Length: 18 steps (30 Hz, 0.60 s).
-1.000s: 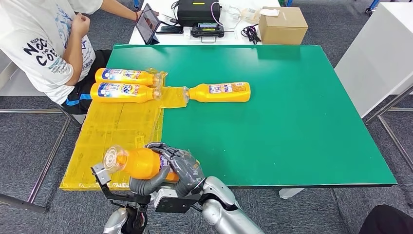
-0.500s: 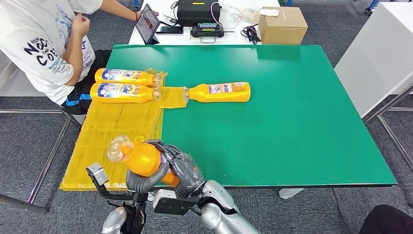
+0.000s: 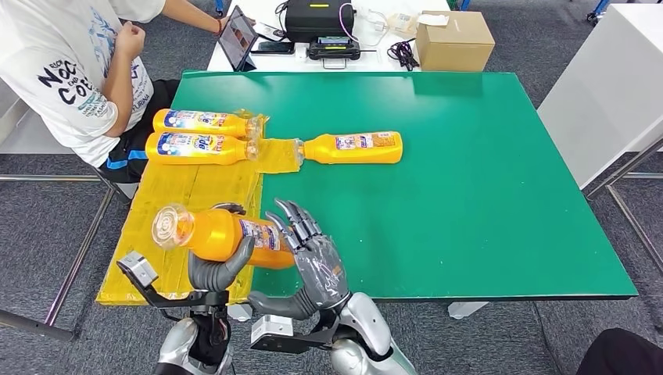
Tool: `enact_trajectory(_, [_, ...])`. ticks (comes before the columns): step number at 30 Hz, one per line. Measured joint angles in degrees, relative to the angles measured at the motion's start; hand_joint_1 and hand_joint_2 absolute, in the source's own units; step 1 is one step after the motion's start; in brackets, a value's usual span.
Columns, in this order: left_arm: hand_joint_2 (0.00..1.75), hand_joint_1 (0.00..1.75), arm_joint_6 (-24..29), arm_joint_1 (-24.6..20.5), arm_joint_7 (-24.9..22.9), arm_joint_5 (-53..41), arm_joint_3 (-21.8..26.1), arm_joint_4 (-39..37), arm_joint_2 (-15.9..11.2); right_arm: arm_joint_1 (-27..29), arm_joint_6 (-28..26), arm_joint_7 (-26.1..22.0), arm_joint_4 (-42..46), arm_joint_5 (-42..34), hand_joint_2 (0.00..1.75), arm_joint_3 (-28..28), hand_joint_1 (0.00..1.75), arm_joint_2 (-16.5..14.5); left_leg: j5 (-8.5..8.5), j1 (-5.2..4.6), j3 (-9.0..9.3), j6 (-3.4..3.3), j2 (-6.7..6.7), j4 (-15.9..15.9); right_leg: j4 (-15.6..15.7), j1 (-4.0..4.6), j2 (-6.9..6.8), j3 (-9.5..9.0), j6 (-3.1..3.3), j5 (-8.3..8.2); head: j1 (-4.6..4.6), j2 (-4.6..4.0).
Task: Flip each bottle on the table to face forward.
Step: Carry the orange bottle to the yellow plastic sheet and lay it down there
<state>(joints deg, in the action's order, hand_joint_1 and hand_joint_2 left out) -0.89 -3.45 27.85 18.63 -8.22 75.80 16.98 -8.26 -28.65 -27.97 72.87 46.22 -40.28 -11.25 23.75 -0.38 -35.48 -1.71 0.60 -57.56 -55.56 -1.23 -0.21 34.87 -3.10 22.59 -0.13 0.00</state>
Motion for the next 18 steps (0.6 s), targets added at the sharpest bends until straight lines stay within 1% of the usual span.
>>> enact_trajectory(4, [1.75, 1.75, 1.14, -0.04, 0.40, -0.63, 0.18, 0.00, 0.06, 0.36, -0.89, 0.03, 0.78, -0.29, 0.00, 0.01, 0.00, 0.15, 0.00, 0.00, 0.00, 0.00, 0.01, 0.00, 0.00, 0.00, 0.00, 0.00, 0.00, 0.00, 0.01, 0.00])
enact_trajectory(6, [1.75, 1.75, 3.79, -0.07, 1.63, -3.28, 0.25, 0.01, 0.07, 0.66, -2.21, -0.19, 1.52, -0.62, 0.00, 0.03, 0.00, 0.29, 0.00, 0.00, 0.00, 0.00, 0.01, 0.00, 0.00, 0.00, 0.00, 0.01, 0.00, 0.00, 0.01, 0.00])
enact_trajectory(7, [1.75, 1.75, 6.32, -0.12, 2.77, -6.27, 0.25, 0.02, 0.07, 0.92, -3.13, -0.47, 2.20, -1.02, 0.00, 0.10, 0.00, 0.39, 0.00, 0.00, 0.00, 0.00, 0.01, 0.00, 0.00, 0.00, 0.00, 0.01, 0.00, 0.00, 0.01, 0.00])
enact_trajectory(10, [1.75, 1.75, 16.50, -0.70, 6.30, -19.43, -0.05, 0.21, 0.02, 1.81, -5.26, -1.39, 5.70, -2.76, 0.00, 0.67, 0.00, 0.69, 0.00, 0.00, -0.02, 0.00, 0.02, 0.00, 0.00, -0.01, -0.01, 0.01, 0.00, 0.00, 0.01, 0.00])
enact_trajectory(12, [1.75, 1.75, 22.48, -1.48, 7.01, -28.08, -0.45, 0.34, -0.08, 2.12, -5.53, -1.94, 8.39, -3.83, 0.00, 1.26, 0.00, 0.87, 0.00, -0.01, -0.02, 0.00, 0.02, 0.00, 0.00, -0.01, -0.01, 0.01, 0.00, 0.00, 0.01, 0.00])
enact_trajectory(13, [1.75, 1.75, 25.83, -2.09, 6.69, -33.46, -0.71, 0.19, -0.21, 2.19, -5.60, -2.40, 9.66, -4.57, 0.00, 1.56, 0.00, 0.92, -0.01, -0.01, -0.02, -0.01, 0.02, -0.01, 0.00, -0.01, -0.01, 0.01, 0.00, 0.00, 0.02, 0.00])
enact_trajectory(15, [1.75, 1.75, 33.82, -4.28, 4.90, -48.30, -1.27, -1.24, -0.71, 2.06, -5.74, -3.53, 12.37, -6.56, 0.00, 2.21, 0.00, 0.86, -0.03, -0.01, -0.01, -0.02, 0.05, -0.01, 0.00, -0.01, -0.02, -0.01, 0.00, -0.02, 0.02, 0.00])
enact_trajectory(16, [1.75, 1.75, 36.92, -5.67, 3.75, -55.76, -1.47, -2.35, -1.01, 1.83, -5.79, -4.01, 13.68, -7.55, 0.00, 2.52, 0.00, 0.80, -0.04, -0.01, -0.01, -0.02, 0.05, -0.01, 0.00, -0.01, -0.02, -0.02, 0.00, -0.03, 0.01, 0.00])
enact_trajectory(17, [1.75, 1.75, 39.04, -7.09, 2.64, -62.65, -1.49, -3.55, -1.27, 1.56, -5.84, -4.45, 14.89, -8.43, 0.00, 2.83, 0.00, 0.73, -0.05, -0.01, 0.00, -0.02, 0.04, -0.01, 0.00, -0.01, -0.02, -0.03, 0.04, -0.06, 0.01, 0.00])
enact_trajectory(18, [1.75, 1.75, 39.96, -8.38, 1.63, -68.73, -1.21, -4.65, -1.44, 1.28, -5.93, -4.87, 15.92, -9.20, 0.00, 3.07, 0.00, 0.64, -0.06, -0.01, 0.00, -0.01, 0.01, 0.00, -0.01, 0.00, -0.02, -0.03, 0.08, -0.09, 0.01, 0.00])
